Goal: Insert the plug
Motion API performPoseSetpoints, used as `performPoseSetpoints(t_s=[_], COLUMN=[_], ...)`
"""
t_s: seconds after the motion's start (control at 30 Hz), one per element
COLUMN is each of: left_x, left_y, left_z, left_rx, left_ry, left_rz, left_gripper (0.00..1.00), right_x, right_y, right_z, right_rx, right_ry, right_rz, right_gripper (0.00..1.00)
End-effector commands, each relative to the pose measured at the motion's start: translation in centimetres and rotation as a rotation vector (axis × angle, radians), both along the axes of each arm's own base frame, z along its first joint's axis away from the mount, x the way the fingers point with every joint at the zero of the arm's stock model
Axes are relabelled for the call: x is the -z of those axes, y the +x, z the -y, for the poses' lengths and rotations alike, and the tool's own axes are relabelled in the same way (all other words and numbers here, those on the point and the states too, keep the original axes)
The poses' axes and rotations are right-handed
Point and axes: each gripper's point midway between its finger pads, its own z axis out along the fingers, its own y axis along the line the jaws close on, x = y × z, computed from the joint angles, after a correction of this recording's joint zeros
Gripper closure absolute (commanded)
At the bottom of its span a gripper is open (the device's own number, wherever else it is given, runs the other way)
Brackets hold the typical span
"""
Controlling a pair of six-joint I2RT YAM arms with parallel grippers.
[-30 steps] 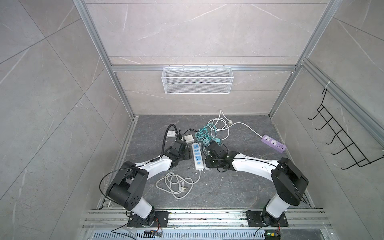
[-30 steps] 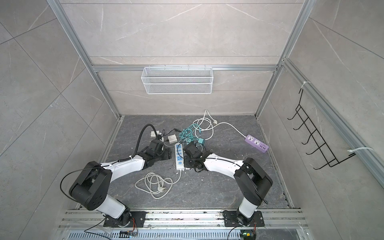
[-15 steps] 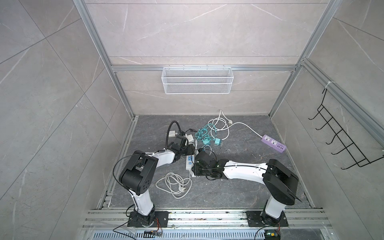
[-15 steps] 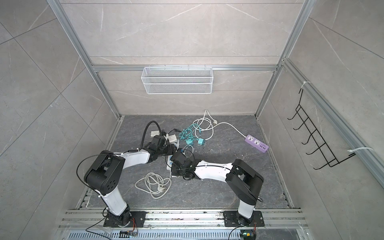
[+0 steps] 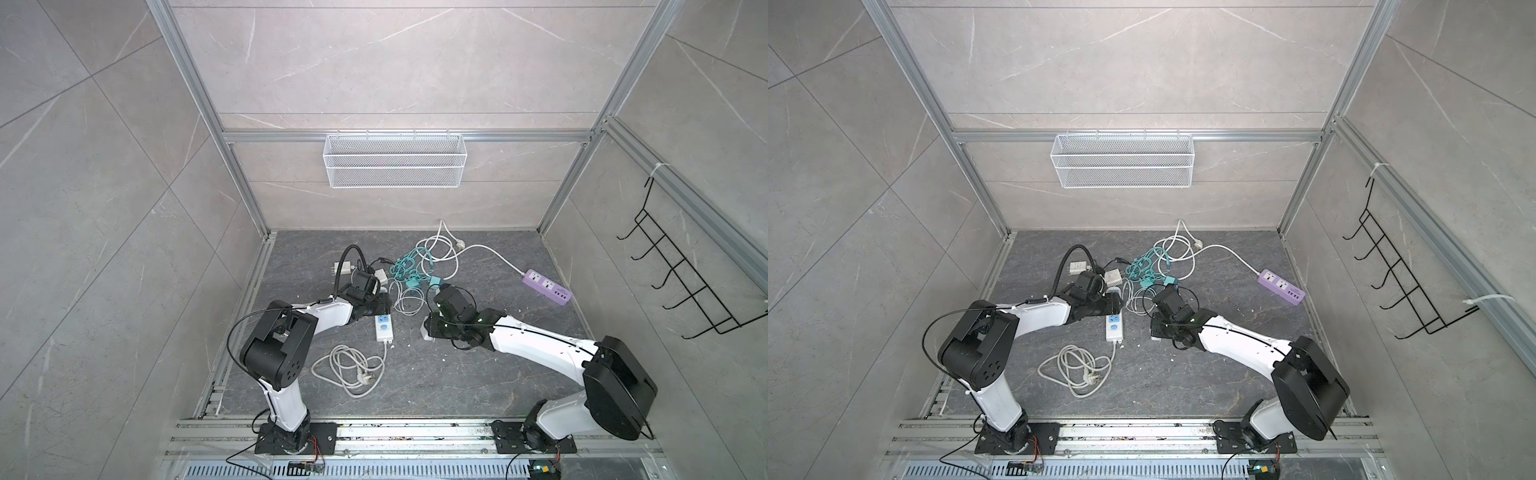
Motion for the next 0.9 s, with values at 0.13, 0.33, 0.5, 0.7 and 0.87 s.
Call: performPoseSetpoints(t_s=[0.13,0.33,0.5,0.7,0.87], left_x=[1.4,2.4,2.9,3.3,3.1], left_y=[-0.4,-0.4,-0.8,-2.4,-5.4], left_z=[0.6,1.0,3.0,4.2,4.6], left_rx=[0.066,0.076,0.185,0.404,0.68], left_ry=[0.127,0.177,0.288,0.399,0.417], left_rz=[-0.061,-0.097,-0.085,-0.047,0.039], left_gripper=[0.38,0.37,0.38,0.44,0.43], right_x=[-1.5,-4.2,-5.1,-5.4,-5.0], right_y=[2.4,4.8,4.9,4.6,4.5], right_z=[4.4,8.6,10.2,11.2,12.4], right_rx=[0.017,0.102,0.125,0.125,0.13], right_ry=[-0.011,0.026,0.02,-0.004,-0.081], right_rz=[0.021,0.075,0.093,0.099,0.096], right_gripper=[0.88,0.87,0.87,0.86,0.86])
